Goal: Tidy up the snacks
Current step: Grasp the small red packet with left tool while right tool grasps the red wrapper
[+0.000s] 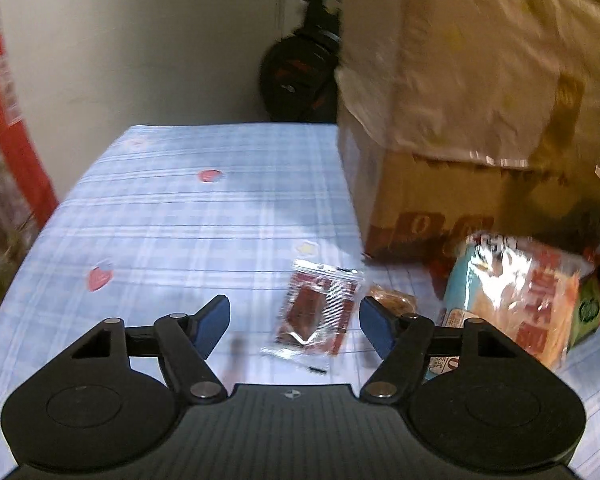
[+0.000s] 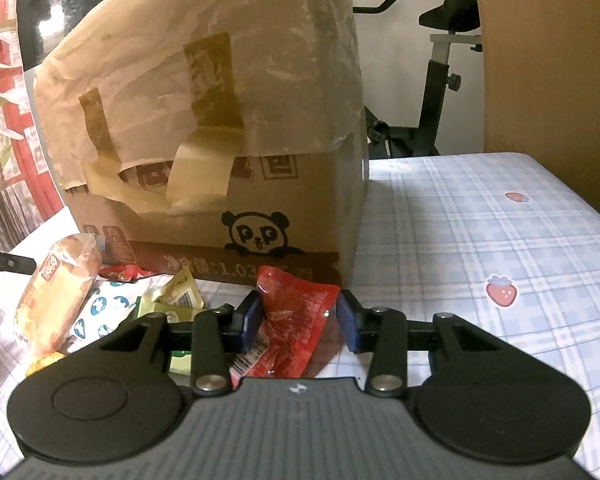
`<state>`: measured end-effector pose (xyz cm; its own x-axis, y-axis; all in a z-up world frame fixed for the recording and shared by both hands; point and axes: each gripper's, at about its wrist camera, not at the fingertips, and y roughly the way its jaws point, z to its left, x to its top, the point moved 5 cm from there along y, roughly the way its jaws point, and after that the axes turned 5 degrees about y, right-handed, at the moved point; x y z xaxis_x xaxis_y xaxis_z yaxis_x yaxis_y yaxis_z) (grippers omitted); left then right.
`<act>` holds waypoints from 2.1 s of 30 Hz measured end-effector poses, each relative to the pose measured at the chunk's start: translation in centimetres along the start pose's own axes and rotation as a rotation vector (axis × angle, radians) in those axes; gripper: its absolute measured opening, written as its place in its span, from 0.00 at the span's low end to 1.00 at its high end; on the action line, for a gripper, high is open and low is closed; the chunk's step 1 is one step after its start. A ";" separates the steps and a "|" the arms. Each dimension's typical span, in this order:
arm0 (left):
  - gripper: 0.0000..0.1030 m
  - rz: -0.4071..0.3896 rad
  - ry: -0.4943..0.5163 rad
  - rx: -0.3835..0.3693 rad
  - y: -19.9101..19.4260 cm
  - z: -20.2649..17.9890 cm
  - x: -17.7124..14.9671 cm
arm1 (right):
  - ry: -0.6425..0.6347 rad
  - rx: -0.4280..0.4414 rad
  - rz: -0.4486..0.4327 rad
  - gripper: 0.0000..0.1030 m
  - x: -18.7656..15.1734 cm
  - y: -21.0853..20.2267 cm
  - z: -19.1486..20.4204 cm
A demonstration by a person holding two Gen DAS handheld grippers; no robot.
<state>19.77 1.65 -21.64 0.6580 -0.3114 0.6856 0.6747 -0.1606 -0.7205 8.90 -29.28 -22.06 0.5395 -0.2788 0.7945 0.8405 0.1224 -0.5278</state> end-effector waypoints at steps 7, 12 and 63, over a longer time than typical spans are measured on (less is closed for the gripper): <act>0.71 0.047 0.038 -0.014 2.2 -0.7 -0.1 | 0.001 0.001 0.009 0.42 -0.1 0.2 0.1; 0.45 0.033 0.009 -0.050 1.9 -0.4 -0.2 | 0.008 0.004 0.016 0.42 -0.1 0.3 0.0; 0.39 -0.172 -0.132 -0.137 -8.4 -4.9 -0.9 | -0.216 0.008 0.183 0.48 -0.3 2.2 2.0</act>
<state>11.88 -1.28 -16.75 0.5819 -0.1447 0.8003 0.7346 -0.3286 -0.5936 10.69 -27.03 -22.92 0.6798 -0.0422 0.7321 0.7279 0.1603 -0.6667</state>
